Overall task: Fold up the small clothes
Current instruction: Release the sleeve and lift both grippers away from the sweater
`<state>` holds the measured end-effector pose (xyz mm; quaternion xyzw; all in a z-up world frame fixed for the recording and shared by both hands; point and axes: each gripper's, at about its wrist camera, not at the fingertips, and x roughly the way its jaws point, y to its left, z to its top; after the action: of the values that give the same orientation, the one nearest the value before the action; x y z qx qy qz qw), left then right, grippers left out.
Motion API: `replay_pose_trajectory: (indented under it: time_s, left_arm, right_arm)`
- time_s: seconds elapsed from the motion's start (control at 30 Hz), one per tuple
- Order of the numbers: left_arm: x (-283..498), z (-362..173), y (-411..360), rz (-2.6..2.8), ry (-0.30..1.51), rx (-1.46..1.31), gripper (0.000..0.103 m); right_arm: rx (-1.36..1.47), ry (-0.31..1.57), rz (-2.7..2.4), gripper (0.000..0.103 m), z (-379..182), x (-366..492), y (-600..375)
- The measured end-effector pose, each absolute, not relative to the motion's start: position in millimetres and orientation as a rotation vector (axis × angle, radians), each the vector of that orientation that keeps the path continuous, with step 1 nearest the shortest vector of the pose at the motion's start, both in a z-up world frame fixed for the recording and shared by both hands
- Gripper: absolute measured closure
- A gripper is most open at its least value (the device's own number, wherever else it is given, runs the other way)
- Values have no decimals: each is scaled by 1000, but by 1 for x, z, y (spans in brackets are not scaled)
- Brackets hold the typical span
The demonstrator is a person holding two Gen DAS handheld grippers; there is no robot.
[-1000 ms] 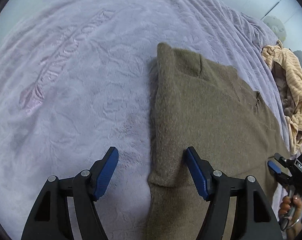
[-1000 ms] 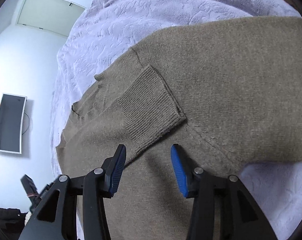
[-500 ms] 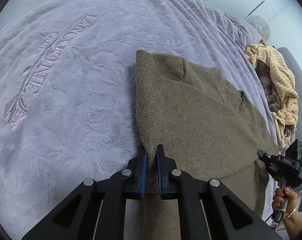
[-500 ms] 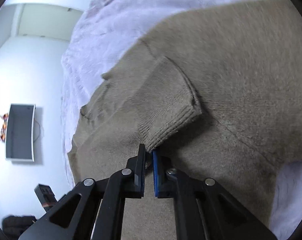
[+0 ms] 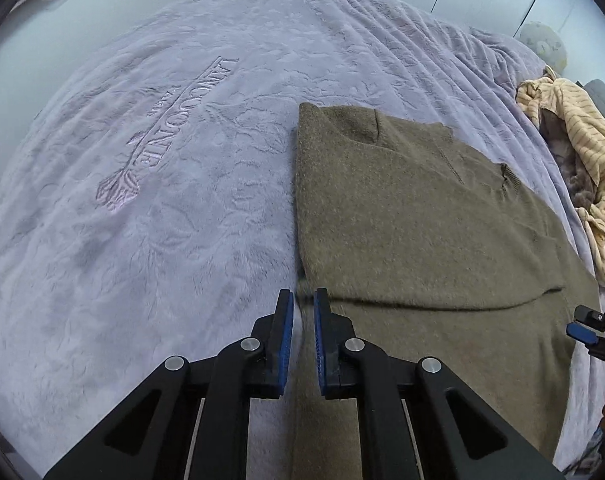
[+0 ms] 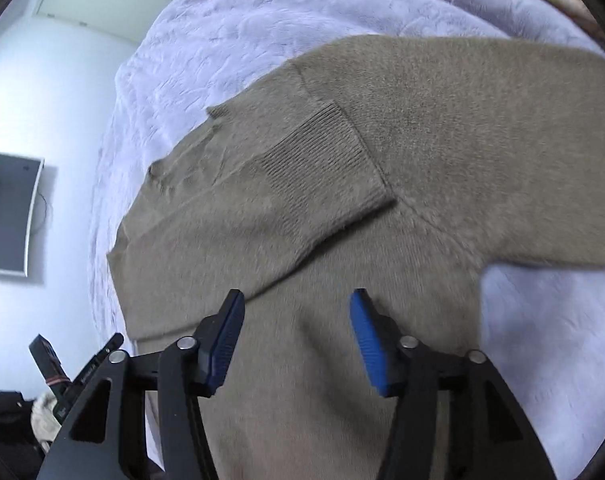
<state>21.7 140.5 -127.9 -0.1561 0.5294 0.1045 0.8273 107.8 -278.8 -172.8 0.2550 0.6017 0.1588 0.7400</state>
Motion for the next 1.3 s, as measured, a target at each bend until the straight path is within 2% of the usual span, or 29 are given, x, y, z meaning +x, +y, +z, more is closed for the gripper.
replay_pose_trajectory:
  time_s: [0.07, 0.1, 0.27, 0.47, 0.53, 0.67, 0.8, 1.1, 1.3]
  left_arm:
    - [5, -121, 135, 253, 1124, -363, 3]
    - [-2, -117, 130, 282, 1103, -369, 0]
    - [-31, -99, 111, 280, 1100, -409, 0]
    - [-50, -80, 81, 268, 1106, -381, 0]
    - [-53, -77, 75, 234, 1118, -420, 0]
    - [-62, -69, 68, 153, 1119, -517, 0]
    - [-65, -53, 58, 134, 1074, -498, 0]
    - [-60, -26, 46, 102, 999, -406, 0]
    - [-47, -21, 34, 47, 1038, -431, 0]
  right_arm:
    - [526, 1348, 351, 43, -161, 97, -277]
    - [514, 1365, 351, 43, -156, 91, -277]
    - [414, 1436, 369, 43, -135, 69, -260]
    - [313, 1472, 392, 38, -114, 49, -236]
    - [271, 1463, 404, 22, -105, 43, -226]
    - [183, 1454, 432, 22, -89, 33, -207]
    - [127, 1474, 437, 22, -84, 25, -197]
    - [176, 1471, 394, 22, -77, 17, -212]
    - [240, 1455, 354, 22, -71, 14, -233]
